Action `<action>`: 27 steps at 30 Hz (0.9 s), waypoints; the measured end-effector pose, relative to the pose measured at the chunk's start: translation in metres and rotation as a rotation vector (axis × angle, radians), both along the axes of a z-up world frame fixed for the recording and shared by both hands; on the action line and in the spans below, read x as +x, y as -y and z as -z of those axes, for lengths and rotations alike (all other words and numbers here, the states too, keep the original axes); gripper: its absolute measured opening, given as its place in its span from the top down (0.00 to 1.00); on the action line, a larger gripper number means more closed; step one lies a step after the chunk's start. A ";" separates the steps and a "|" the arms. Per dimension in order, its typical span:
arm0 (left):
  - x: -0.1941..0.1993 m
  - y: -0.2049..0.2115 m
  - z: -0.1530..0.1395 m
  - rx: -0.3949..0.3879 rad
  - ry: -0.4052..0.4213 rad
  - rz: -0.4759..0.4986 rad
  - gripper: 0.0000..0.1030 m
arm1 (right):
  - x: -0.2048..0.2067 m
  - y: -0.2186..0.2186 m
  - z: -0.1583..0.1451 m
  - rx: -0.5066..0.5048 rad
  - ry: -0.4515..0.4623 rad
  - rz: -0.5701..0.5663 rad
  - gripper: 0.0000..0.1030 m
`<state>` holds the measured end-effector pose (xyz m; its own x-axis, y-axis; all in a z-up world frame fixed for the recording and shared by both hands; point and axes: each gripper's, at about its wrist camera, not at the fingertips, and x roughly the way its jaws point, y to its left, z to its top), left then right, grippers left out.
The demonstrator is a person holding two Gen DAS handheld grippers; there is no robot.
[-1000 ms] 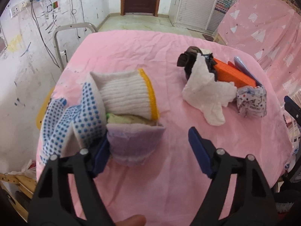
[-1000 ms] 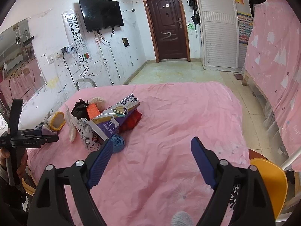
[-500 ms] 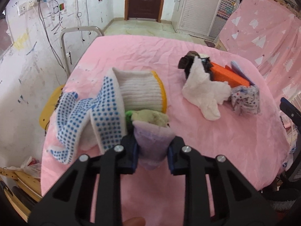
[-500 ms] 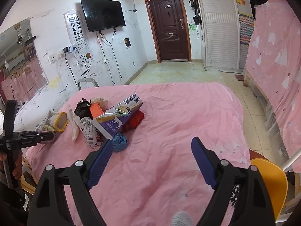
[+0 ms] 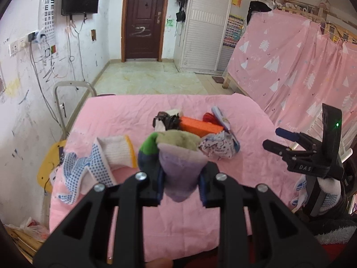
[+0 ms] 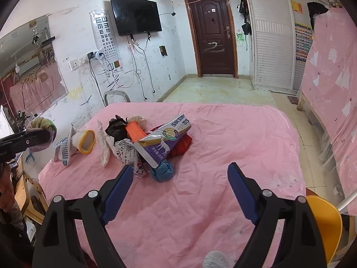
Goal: Collect trash
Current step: 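Grasp the purple sock with the left tool while the right tool grasps the white plastic bag, then carry the sock and bag to the orange bin and open the left tool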
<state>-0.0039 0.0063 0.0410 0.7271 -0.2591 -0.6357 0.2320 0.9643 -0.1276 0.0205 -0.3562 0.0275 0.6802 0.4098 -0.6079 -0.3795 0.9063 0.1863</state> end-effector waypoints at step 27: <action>0.021 0.024 0.001 -0.001 0.065 0.057 0.78 | 0.033 -0.089 0.025 -0.033 -0.121 -0.171 0.89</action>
